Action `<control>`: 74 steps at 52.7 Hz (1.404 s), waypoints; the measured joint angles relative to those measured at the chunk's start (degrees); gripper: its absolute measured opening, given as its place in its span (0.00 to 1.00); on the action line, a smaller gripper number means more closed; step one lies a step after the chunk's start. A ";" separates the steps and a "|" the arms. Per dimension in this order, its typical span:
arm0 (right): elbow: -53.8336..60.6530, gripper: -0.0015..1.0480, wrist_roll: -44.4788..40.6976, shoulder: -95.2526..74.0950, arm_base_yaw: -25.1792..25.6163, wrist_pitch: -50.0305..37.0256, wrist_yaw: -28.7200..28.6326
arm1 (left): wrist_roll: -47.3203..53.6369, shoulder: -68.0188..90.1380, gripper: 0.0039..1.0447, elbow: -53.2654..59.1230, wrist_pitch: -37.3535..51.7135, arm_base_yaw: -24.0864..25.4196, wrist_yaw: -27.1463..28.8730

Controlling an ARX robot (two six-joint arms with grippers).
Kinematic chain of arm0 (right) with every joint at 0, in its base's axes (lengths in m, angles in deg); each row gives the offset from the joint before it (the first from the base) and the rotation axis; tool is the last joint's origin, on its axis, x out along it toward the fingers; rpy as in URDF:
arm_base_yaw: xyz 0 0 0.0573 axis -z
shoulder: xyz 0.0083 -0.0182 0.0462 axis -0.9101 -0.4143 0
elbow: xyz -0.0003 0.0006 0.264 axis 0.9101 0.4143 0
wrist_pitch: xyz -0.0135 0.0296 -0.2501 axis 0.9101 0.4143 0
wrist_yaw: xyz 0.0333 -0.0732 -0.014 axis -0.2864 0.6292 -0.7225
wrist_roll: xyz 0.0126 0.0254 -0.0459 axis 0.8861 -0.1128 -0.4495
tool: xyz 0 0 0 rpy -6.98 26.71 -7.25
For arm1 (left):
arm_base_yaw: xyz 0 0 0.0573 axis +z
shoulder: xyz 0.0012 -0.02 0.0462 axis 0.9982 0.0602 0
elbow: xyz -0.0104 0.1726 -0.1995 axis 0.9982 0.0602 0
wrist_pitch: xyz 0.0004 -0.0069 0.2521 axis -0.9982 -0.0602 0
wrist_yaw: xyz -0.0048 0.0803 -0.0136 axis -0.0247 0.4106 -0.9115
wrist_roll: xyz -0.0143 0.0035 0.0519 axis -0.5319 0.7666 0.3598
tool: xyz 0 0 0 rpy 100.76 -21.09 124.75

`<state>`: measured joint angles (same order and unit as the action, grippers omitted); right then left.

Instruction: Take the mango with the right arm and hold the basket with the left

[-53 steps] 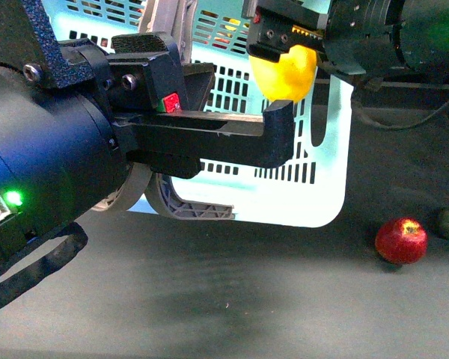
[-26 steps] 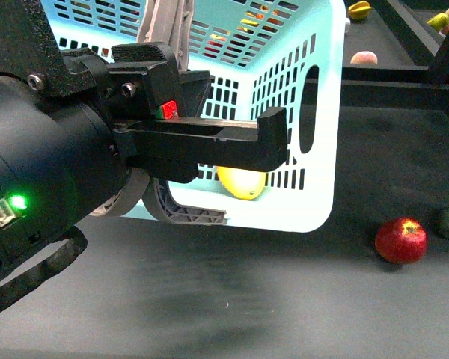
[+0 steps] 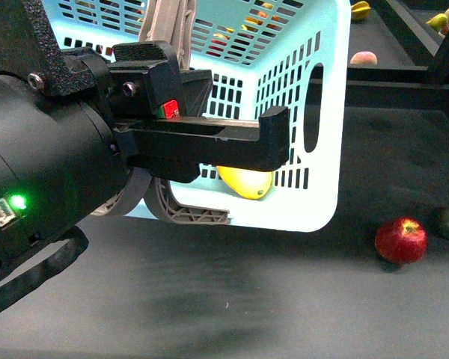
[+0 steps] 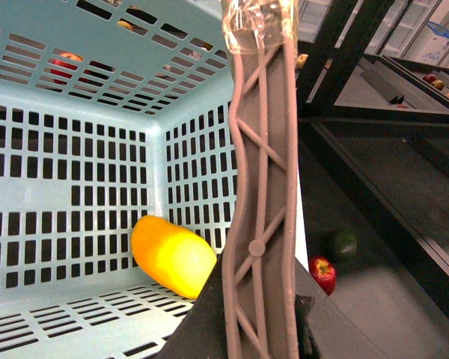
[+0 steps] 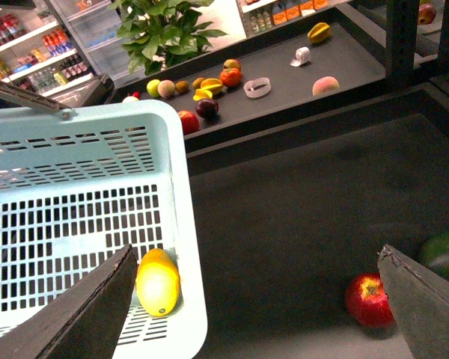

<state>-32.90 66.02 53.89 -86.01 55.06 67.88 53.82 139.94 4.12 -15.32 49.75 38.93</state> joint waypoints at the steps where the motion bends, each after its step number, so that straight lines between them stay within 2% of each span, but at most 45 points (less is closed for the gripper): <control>1: 0.07 0.92 -0.07 0.20 -0.09 0.00 0.04 | -0.02 0.00 0.06 0.02 0.00 0.00 0.00; 19: 0.28 0.91 -0.87 0.39 -0.26 -0.72 0.39 | -0.02 0.00 0.06 0.02 0.00 -0.02 -0.09; 24: 4.48 0.77 -9.70 1.25 1.22 -12.07 -0.07 | -0.02 0.00 0.06 0.02 0.00 -0.02 -0.04; 26: 5.35 0.72 -12.90 2.23 2.14 -13.33 -0.90 | -0.02 0.00 0.06 0.02 0.00 -0.02 -0.04; 34: 7.26 0.48 -20.26 7.17 6.36 -11.76 -4.90 | 0.02 0.00 0.06 0.02 0.00 -0.02 0.00; 48: 9.35 0.01 -22.80 15.02 12.63 -6.16 -10.95 | 0.00 0.00 0.06 0.00 0.00 -0.02 -0.07; 50: 9.77 0.02 -22.77 16.11 13.75 -5.57 -12.26 | -0.02 0.00 0.06 0.02 0.00 -0.02 -0.04; 52: 11.02 0.02 -22.80 17.09 16.90 -6.29 -16.81 | -0.02 0.00 0.06 0.02 0.00 -0.02 -0.04; 56: 11.34 0.02 -22.80 18.29 19.63 -5.31 -17.86 | -0.02 0.00 0.06 0.02 0.00 -0.02 0.00; 74: 11.34 0.02 -22.82 24.04 20.35 0.26 -18.34 | -0.04 0.00 0.06 0.02 0.00 -0.02 -0.04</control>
<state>-21.55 43.20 77.94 -65.67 55.32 49.54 53.77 139.94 4.14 -15.32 49.73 38.89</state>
